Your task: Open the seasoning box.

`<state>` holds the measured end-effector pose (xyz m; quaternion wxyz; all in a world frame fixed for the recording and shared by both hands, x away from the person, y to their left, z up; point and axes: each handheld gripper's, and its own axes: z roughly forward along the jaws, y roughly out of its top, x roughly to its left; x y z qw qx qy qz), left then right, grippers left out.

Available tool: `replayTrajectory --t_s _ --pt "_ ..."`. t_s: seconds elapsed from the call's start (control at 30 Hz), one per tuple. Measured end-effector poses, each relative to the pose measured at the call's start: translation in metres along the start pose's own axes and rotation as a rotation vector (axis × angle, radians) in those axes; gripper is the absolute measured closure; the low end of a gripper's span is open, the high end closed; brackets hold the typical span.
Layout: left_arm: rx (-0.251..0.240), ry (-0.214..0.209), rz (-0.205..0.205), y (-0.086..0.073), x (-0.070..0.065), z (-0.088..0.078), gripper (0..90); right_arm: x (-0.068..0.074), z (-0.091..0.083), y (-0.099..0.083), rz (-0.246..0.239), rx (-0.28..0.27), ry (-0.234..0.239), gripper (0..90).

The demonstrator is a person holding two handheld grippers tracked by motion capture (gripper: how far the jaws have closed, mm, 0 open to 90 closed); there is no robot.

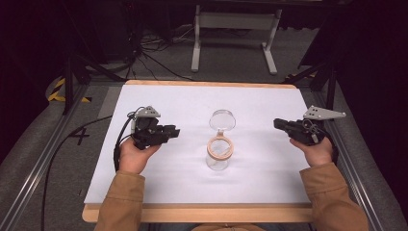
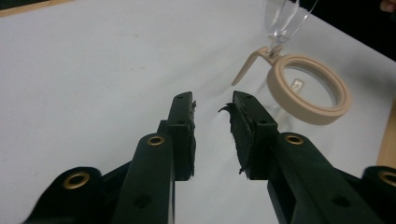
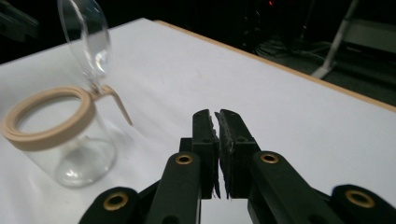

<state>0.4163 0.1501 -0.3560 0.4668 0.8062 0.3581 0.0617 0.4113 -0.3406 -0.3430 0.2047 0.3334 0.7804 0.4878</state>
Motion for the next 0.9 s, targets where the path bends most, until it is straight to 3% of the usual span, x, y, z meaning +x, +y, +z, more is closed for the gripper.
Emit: replayTrajectory --t_s 0.23,0.6,0.73,0.9 --pt "0.031 0.046 -0.010 -0.005 0.011 0.008 68.3 -0.018 0.000 -0.014 0.039 0.090 -0.058 84.6" --pt "0.062 0.053 -0.061 -0.011 0.024 0.018 67.2 -0.038 0.013 -0.044 0.139 0.217 -0.083 84.5" --pt "0.050 0.049 -0.062 -0.010 0.024 0.019 66.2 -0.039 0.015 -0.047 0.164 0.210 -0.068 82.7" --pt "0.038 0.033 -0.064 -0.009 0.023 0.019 65.4 -0.038 0.012 -0.044 0.178 0.145 -0.043 75.2"
